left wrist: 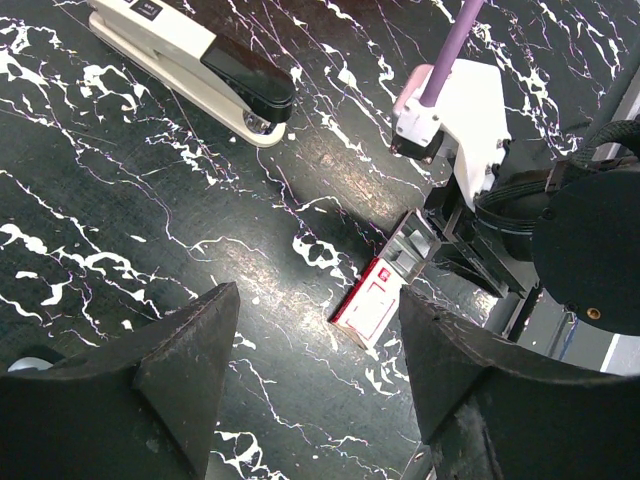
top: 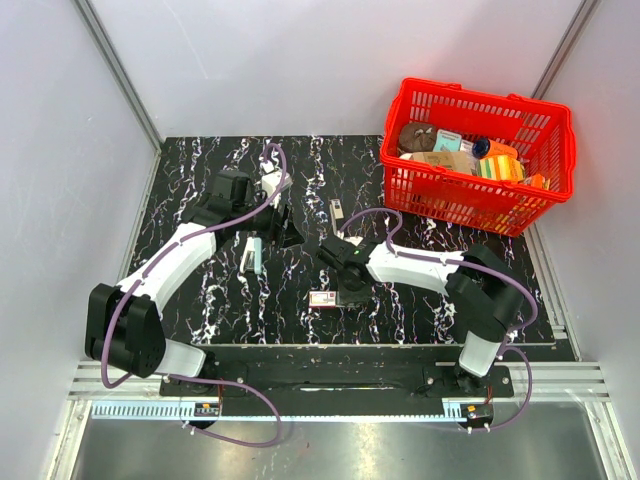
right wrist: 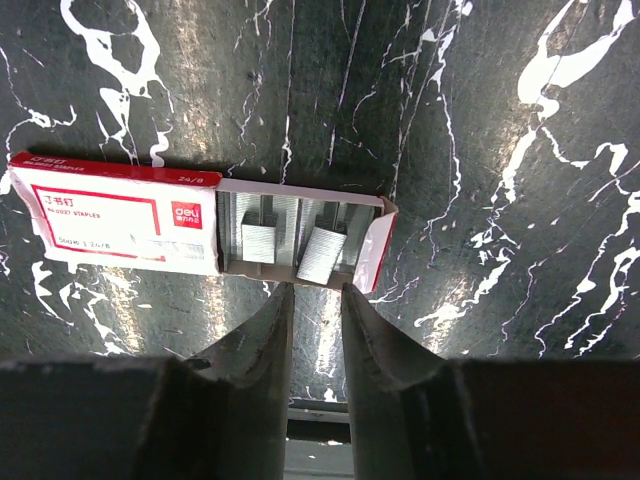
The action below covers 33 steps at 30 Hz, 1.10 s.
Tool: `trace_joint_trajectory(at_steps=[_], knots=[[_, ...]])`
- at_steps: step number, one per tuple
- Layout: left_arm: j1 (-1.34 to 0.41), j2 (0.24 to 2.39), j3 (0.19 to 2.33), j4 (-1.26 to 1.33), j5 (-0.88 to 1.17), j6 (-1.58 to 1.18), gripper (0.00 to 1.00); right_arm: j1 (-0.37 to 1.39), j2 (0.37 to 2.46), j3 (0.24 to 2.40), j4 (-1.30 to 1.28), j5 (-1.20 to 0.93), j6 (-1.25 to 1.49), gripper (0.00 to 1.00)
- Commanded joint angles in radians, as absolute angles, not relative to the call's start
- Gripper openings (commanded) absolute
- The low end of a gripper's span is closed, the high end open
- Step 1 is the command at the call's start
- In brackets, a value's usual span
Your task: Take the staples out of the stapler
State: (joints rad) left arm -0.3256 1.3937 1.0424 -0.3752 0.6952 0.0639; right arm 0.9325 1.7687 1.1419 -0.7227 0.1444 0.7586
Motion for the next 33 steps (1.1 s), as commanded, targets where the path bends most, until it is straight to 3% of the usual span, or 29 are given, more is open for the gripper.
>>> trace_joint_trajectory(at_steps=[1, 9, 16, 23, 33], knots=[[-0.33, 1.355, 1.054, -0.371, 0.707, 0.08, 0.69, 0.922, 1.764, 1.152, -0.713, 0.143, 0.75, 0.31], [-0.337, 1.368, 1.042, -0.371, 0.661, 0.124, 0.69, 0.899, 1.646, 1.17, -0.758, 0.156, 0.742, 0.28], [-0.391, 1.374, 1.0, -0.371, 0.566, 0.221, 0.67, 0.81, 1.548, 1.053, -0.701, 0.1, 0.735, 0.25], [-0.509, 1.362, 0.922, -0.39, 0.448, 0.377, 0.66, 0.726, 1.534, 0.905, -0.516, -0.072, 0.736, 0.23], [-0.652, 1.371, 0.839, -0.43, 0.319, 0.534, 0.66, 0.583, 1.468, 0.683, -0.215, -0.305, 0.791, 0.28]])
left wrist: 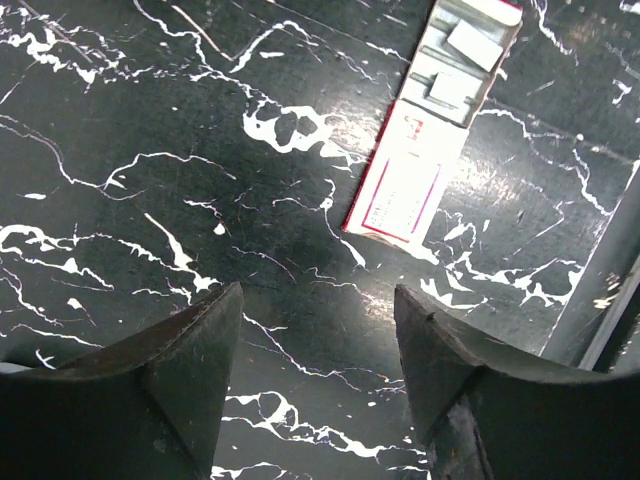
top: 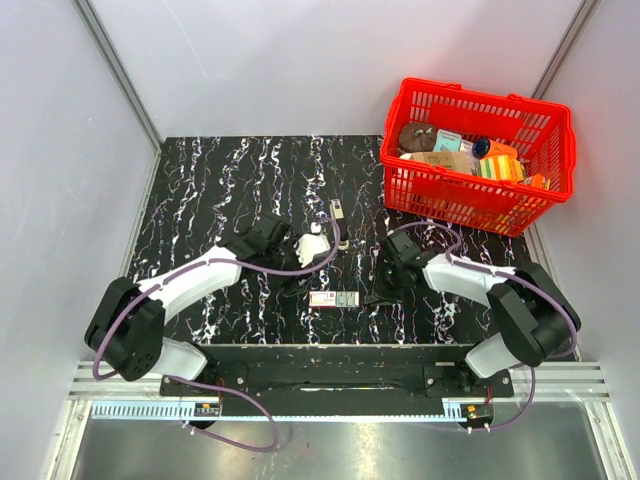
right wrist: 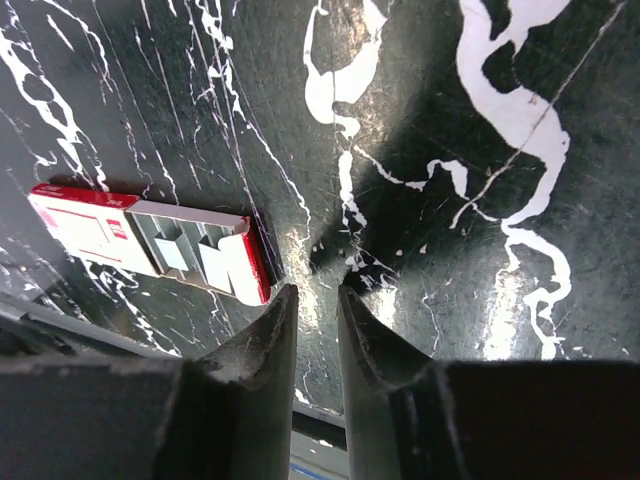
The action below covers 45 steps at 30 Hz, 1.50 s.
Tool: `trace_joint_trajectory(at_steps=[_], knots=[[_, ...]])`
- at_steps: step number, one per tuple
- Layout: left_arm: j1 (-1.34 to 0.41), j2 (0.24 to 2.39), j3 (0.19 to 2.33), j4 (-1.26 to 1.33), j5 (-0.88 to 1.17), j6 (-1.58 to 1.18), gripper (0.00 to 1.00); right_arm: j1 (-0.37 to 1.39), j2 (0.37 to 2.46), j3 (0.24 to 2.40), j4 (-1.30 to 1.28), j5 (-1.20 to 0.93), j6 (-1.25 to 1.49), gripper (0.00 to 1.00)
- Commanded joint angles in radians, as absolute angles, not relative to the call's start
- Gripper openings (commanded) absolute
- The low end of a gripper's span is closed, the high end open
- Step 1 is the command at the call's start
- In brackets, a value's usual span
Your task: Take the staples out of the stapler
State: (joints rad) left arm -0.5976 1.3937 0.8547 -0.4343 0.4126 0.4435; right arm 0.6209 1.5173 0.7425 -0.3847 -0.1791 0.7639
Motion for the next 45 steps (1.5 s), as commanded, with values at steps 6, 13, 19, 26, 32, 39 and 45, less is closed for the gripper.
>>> trace_joint_trajectory(at_steps=[6, 13, 19, 26, 32, 39, 45], knots=[[-0.701, 1.384, 0.816, -0.402, 0.264, 0.532, 0.66, 0.542, 1.459, 0.575, -0.054, -0.387, 0.85, 0.33], [-0.759, 1.408, 0.775, -0.331, 0.175, 0.528, 0.65, 0.531, 1.489, 0.538, 0.026, -0.406, 0.882, 0.32], [-0.785, 1.448, 0.759, -0.292, 0.138, 0.523, 0.64, 0.529, 1.506, 0.543, 0.031, -0.405, 0.877, 0.26], [-0.798, 1.485, 0.762, -0.262, 0.11, 0.522, 0.63, 0.528, 1.52, 0.551, 0.035, -0.405, 0.87, 0.22], [-0.807, 1.522, 0.788, -0.258, 0.092, 0.517, 0.63, 0.528, 1.543, 0.578, 0.026, -0.407, 0.848, 0.21], [-0.813, 1.535, 0.804, -0.265, 0.089, 0.518, 0.63, 0.532, 1.563, 0.604, 0.017, -0.417, 0.824, 0.21], [-0.815, 1.543, 0.811, -0.267, 0.086, 0.52, 0.63, 0.577, 1.598, 0.633, 0.014, -0.41, 0.811, 0.2]])
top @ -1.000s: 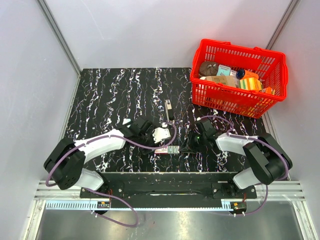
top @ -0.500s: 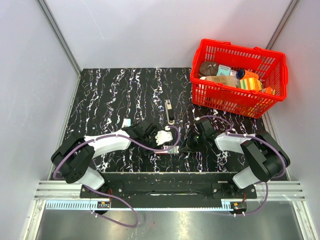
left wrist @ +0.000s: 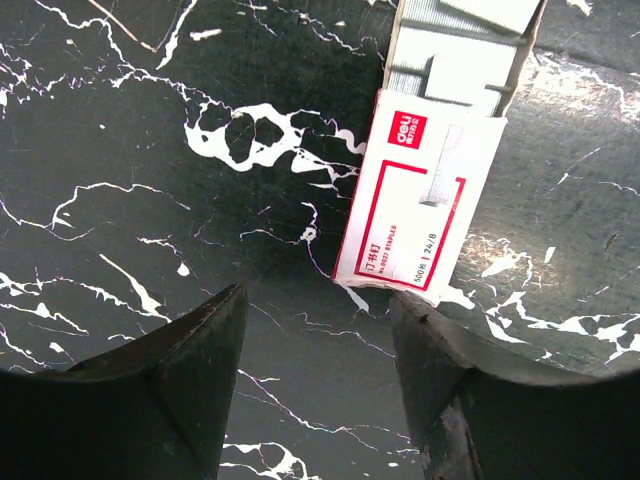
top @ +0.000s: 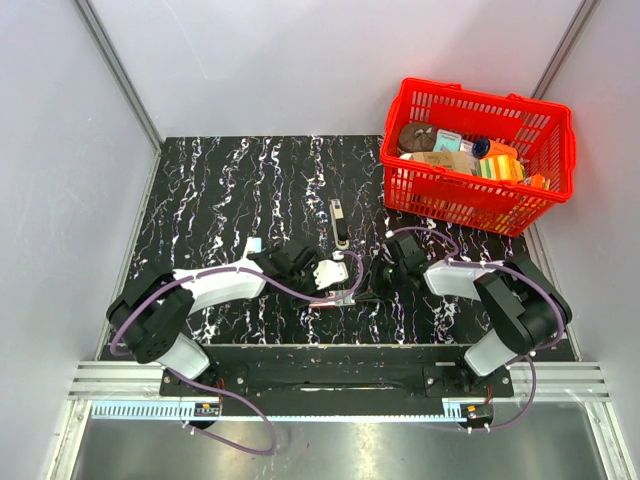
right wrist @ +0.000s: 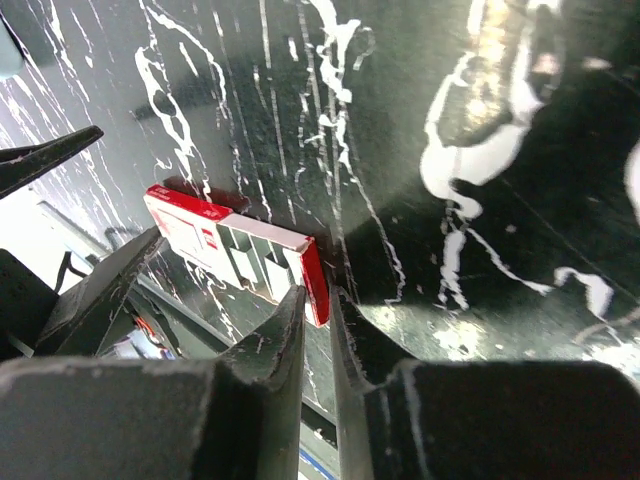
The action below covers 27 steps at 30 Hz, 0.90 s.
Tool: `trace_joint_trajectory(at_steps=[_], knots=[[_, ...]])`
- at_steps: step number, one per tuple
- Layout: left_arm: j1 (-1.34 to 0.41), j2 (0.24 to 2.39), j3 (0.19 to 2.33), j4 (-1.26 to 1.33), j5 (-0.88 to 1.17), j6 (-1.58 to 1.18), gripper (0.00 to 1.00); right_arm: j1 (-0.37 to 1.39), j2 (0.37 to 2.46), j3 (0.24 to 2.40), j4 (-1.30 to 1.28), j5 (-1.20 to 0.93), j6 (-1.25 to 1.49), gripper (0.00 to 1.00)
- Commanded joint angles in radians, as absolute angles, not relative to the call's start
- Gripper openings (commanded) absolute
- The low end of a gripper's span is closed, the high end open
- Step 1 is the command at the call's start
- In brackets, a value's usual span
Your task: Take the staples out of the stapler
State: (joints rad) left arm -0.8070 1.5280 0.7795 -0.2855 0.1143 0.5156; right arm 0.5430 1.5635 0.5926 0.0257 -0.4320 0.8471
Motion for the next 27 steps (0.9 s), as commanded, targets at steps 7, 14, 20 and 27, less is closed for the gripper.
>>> trace_joint_trajectory(at_steps=[7, 14, 20, 27], knots=[[-0.819, 1.545, 0.811, -0.27, 0.084, 0.515, 0.63, 0.638, 1.641, 0.661, 0.046, -0.405, 0.841, 0.19], [-0.819, 1.546, 0.811, -0.27, 0.081, 0.511, 0.63, 0.672, 1.673, 0.667, 0.115, -0.436, 0.876, 0.2], [-0.821, 1.545, 0.804, -0.27, 0.075, 0.514, 0.62, 0.675, 1.694, 0.649, 0.19, -0.465, 0.899, 0.21], [-0.821, 1.543, 0.802, -0.268, 0.071, 0.518, 0.62, 0.675, 1.687, 0.624, 0.251, -0.498, 0.916, 0.23]])
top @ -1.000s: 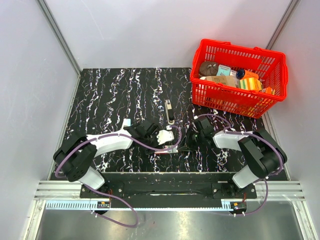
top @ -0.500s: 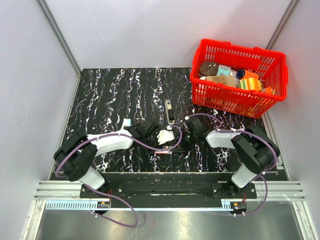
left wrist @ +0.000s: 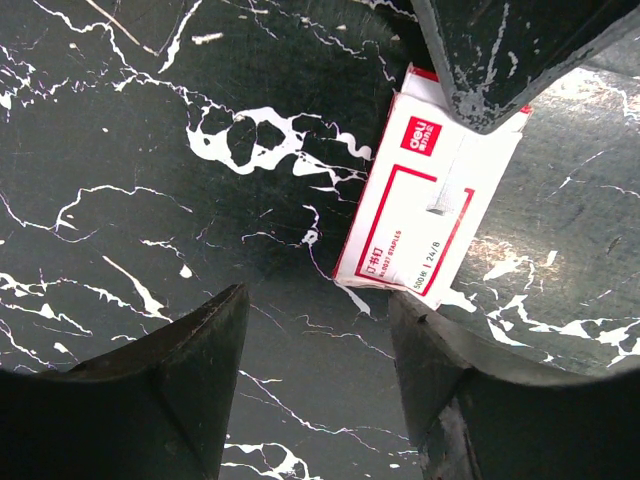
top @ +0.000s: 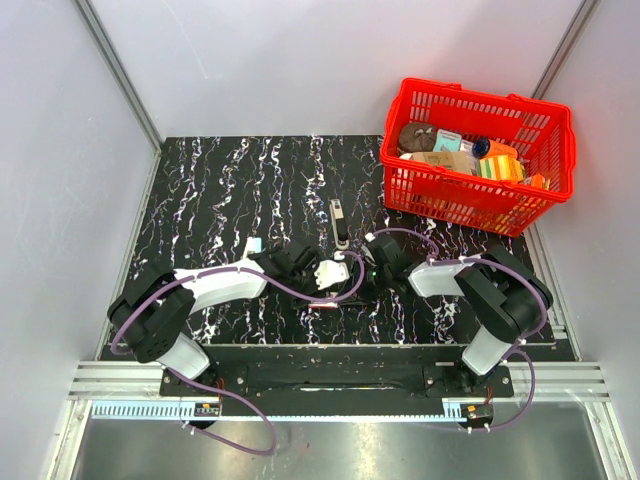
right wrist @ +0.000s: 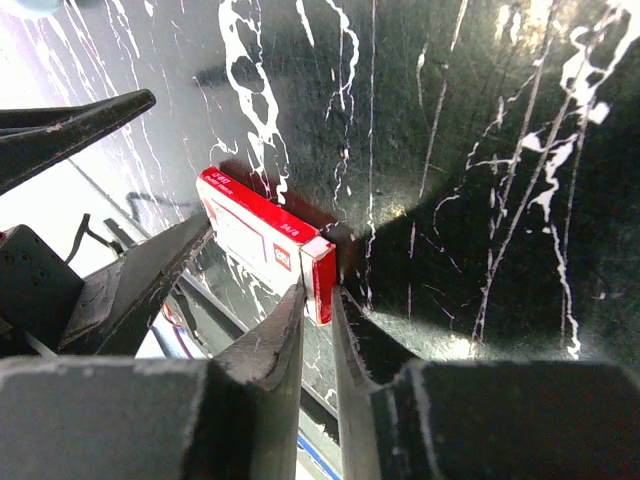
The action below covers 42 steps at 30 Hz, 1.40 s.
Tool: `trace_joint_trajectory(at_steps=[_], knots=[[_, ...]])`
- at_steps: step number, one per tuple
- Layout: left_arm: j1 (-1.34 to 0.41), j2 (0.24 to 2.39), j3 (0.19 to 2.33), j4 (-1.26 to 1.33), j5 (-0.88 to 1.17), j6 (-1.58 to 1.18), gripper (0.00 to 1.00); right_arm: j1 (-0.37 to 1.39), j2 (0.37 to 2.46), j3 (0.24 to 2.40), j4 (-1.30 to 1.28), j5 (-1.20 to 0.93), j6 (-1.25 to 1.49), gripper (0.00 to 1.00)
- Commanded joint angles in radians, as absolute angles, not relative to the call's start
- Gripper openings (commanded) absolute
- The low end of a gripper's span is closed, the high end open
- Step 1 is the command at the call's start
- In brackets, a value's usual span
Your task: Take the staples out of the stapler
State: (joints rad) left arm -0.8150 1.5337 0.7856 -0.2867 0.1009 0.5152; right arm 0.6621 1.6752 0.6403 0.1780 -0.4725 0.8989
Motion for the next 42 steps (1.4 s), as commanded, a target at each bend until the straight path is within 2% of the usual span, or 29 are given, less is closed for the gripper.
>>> trace_joint_trajectory(at_steps=[1, 4, 11, 19, 25, 33, 35, 42], knots=[[-0.822, 1.54, 0.804, -0.268, 0.069, 0.518, 0.62, 0.676, 1.692, 0.618, 0.261, -0.505, 0.92, 0.24], [-0.821, 1.539, 0.802, -0.27, 0.066, 0.518, 0.62, 0.676, 1.695, 0.606, 0.261, -0.508, 0.923, 0.28], [-0.821, 1.536, 0.799, -0.27, 0.064, 0.52, 0.62, 0.673, 1.649, 0.554, 0.25, -0.485, 0.919, 0.45], [-0.821, 1.528, 0.839, -0.31, 0.115, 0.492, 0.61, 0.675, 1.689, 0.604, 0.247, -0.488, 0.919, 0.47], [-0.804, 1.494, 0.88, -0.38, 0.11, 0.489, 0.61, 0.651, 1.605, 0.614, 0.077, -0.419, 0.856, 0.53], [-0.652, 1.421, 1.003, -0.541, 0.181, 0.483, 0.62, 0.603, 1.435, 0.656, -0.274, -0.272, 0.74, 0.83], [-0.612, 1.398, 1.025, -0.575, 0.193, 0.479, 0.63, 0.603, 1.388, 0.695, -0.352, -0.226, 0.715, 0.99], [-0.505, 1.295, 1.078, -0.647, 0.199, 0.43, 0.7, 0.595, 1.261, 0.863, -0.498, -0.109, 0.623, 0.99]])
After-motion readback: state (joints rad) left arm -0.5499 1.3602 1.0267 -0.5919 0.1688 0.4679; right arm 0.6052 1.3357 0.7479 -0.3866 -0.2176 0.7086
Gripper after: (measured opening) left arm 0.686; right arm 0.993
